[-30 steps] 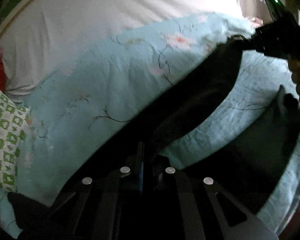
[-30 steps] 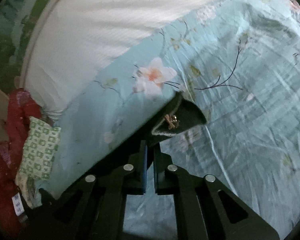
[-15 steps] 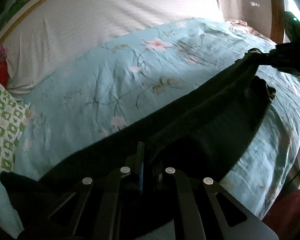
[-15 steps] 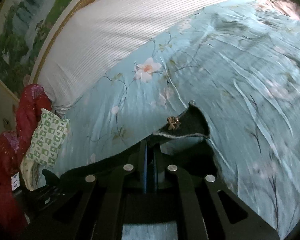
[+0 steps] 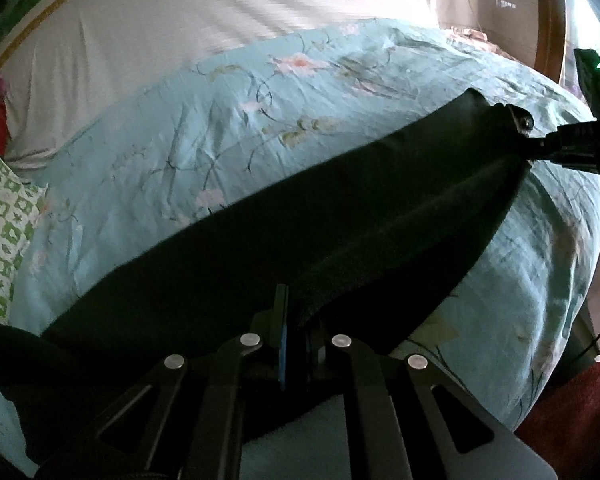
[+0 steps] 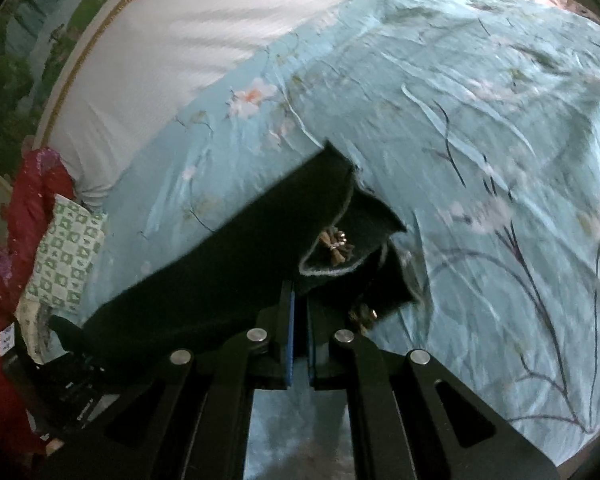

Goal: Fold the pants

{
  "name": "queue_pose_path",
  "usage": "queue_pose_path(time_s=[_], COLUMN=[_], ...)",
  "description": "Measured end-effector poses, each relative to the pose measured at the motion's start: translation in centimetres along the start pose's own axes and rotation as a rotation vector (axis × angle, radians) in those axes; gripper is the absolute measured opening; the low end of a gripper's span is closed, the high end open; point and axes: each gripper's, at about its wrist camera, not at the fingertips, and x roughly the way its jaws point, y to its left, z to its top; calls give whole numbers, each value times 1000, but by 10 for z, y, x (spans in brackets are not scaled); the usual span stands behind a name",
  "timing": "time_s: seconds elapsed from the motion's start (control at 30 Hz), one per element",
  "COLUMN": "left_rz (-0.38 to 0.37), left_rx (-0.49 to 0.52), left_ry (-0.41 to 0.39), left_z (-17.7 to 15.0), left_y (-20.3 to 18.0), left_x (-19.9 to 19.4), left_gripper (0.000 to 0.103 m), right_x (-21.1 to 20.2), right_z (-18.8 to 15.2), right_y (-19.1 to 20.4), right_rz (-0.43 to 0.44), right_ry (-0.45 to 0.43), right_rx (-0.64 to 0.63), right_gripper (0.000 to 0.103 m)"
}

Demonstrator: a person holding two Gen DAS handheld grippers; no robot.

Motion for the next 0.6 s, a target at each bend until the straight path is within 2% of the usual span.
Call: queue_pose_path(time_s=[0.07,0.2,0.3,0.37,0.43,0.5,0.6], left_rz=[-4,-2,6,3,4,15,38], left_rx=[-5,-27,-84,-130,-193,-264,-384], left_ry=[11,44,41,29,27,28,42], left_z=[-4,-11,-18,-24,-31,-39,-51], left_y=[0,0,8,15,24,35,56], left_x=[2,2,-8,-17,-26,-34,-41], left_gripper=[7,18,46,49,51,54,56], right_x=[6,7,-3,-16,-27,-40,-48], right_z=[-4,-6,-5,-7,-9,-12,-15], right_y=[-2,-6,-3,2,5,10,21], right_rz=[-19,-16,-30,-61,-74,-77,-56], right_ry=[14,25,22,-13,-50,-99,-127], right_rx=[-6,12,-5,-48,-81,-124,-182], right_gripper=[5,8,13,23,50,53,53])
